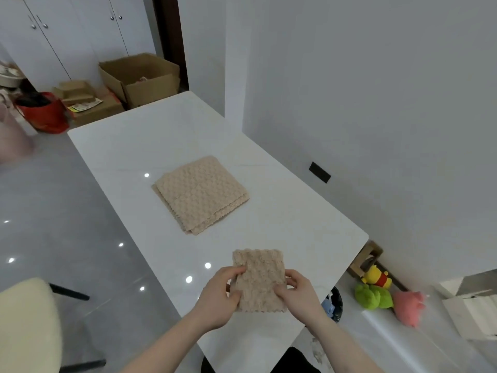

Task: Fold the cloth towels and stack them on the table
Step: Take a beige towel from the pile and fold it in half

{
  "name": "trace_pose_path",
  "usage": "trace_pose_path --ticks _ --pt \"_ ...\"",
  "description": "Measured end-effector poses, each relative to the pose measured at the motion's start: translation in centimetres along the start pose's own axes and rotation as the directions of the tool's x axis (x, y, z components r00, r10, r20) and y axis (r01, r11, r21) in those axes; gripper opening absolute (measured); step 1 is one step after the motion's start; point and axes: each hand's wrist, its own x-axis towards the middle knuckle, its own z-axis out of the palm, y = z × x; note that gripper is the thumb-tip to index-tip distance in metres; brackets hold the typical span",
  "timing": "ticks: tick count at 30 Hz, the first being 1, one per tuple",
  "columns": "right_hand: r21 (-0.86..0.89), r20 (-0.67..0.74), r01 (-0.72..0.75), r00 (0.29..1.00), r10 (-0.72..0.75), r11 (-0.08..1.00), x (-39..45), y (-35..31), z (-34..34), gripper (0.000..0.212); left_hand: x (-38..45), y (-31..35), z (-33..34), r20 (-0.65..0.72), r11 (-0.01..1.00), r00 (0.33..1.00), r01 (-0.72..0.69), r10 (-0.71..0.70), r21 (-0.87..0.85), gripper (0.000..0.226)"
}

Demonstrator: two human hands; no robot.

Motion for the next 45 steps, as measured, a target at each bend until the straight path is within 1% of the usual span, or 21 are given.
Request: trace_pose_path --ticks 2,5,8,10,15,20,23,27,32,34,36,38,39,41,42,43,45 --pt "-0.015 0.009 0.003 1.000 -0.003 1.000 1.0 0.5 -1.3 0.026 1.1 0.2 1.5 0.006 1.000 1.000 -0.008 0.008 0.000 0.052" --pt "-0.056 0.033 -0.001 0.999 0.003 0.998 3.0 1.6 -4.1 0.026 3.0 0.9 4.2 -0.004 1.000 1.000 0.027 -0.027 -0.001 0.057" --pt "-0.087 0.080 0.008 0.997 -0.001 0.996 5.5 2.6 -7.9 0.027 5.0 2.5 7.6 -0.011 0.998 0.998 0.055 -0.055 -0.017 0.059" --pt "-0.096 0.093 0.003 0.996 0.006 0.995 7.3 3.3 -10.8 0.028 6.5 3.8 10.1 0.009 0.997 0.997 0.078 -0.078 -0.012 0.061" --pt "-0.105 0.075 -0.032 0.996 0.040 0.994 11.5 5.4 -16.5 0.032 10.9 7.0 16.0 0.049 0.992 0.990 0.128 -0.129 0.020 0.066" --pt "-0.129 0.070 -0.038 0.996 0.048 0.991 15.1 6.6 -20.8 0.031 15.1 9.8 19.5 0.084 0.982 0.980 0.178 -0.182 0.055 0.065" --pt "-0.135 0.047 -0.032 0.998 0.038 0.990 16.9 6.4 -22.9 0.032 17.6 11.9 20.4 0.086 0.984 0.982 0.161 -0.167 0.072 0.072" --pt "-0.149 -0.017 -0.038 0.999 0.036 0.988 19.7 6.2 -25.2 0.034 21.3 14.1 21.5 0.098 0.988 0.987 0.118 -0.128 0.098 0.071" --pt "-0.131 -0.088 -0.040 0.996 0.029 0.991 22.9 5.7 -27.8 0.043 25.1 17.2 22.5 0.120 0.987 0.988 0.083 -0.100 0.140 0.067" --pt "-0.125 -0.115 -0.036 0.993 0.022 0.992 23.7 5.8 -28.7 0.047 26.5 17.6 23.2 0.153 0.984 0.983 0.075 -0.100 0.164 0.064" --pt "-0.145 -0.154 -0.032 0.988 0.009 0.989 24.2 6.3 -29.2 0.056 27.6 17.4 24.1 0.195 0.971 0.976 0.048 -0.096 0.234 0.063" --pt "-0.220 -0.195 -0.002 0.980 -0.041 0.975 24.1 7.1 -29.3 0.066 27.9 16.4 25.0 0.245 0.936 0.964 0.015 -0.107 0.352 0.069" --pt "-0.299 -0.192 0.027 0.978 -0.088 0.954 24.1 7.8 -29.2 0.070 27.8 15.8 25.5 0.267 0.910 0.957 -0.004 -0.118 0.414 0.075" --pt "-0.485 -0.153 0.072 0.974 -0.166 0.871 23.9 9.1 -28.9 0.076 27.1 14.9 26.1 0.297 0.855 0.947 -0.050 -0.124 0.515 0.086" --pt "-0.545 -0.133 0.079 0.975 -0.179 0.835 23.9 9.6 -28.7 0.076 26.6 14.6 26.3 0.312 0.834 0.942 -0.073 -0.122 0.548 0.088" --pt "-0.581 -0.101 0.093 0.978 -0.184 0.809 23.8 10.0 -28.5 0.074 26.1 14.4 26.5 0.333 0.818 0.935 -0.094 -0.124 0.568 0.089" --pt "-0.642 0.007 0.157 0.980 -0.198 0.751 23.8 10.4 -28.0 0.067 25.3 13.7 26.7 0.390 0.796 0.910 -0.130 -0.141 0.591 0.088"
